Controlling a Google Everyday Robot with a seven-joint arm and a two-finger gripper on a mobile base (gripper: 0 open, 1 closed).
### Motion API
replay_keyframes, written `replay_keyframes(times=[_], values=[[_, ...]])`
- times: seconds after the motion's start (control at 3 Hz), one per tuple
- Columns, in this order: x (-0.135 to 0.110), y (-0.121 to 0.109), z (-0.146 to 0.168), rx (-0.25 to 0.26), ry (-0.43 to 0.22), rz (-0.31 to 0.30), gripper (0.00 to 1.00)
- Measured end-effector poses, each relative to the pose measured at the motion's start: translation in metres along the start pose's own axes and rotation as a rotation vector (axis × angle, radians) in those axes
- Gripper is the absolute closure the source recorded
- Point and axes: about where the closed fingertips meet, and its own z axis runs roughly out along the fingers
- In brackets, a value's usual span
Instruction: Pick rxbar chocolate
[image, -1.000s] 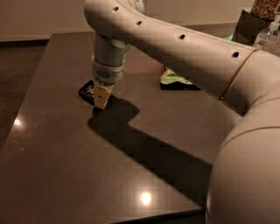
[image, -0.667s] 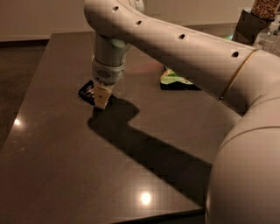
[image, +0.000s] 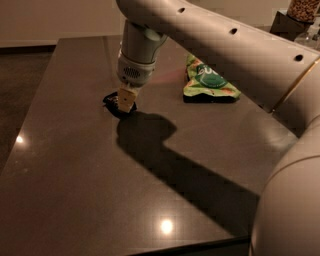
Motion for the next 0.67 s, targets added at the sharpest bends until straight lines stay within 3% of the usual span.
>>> replay_keyframes(times=[0.67], values=[[-0.01, 0.002, -0.055, 0.013, -0.109, -0.051, 1.0]])
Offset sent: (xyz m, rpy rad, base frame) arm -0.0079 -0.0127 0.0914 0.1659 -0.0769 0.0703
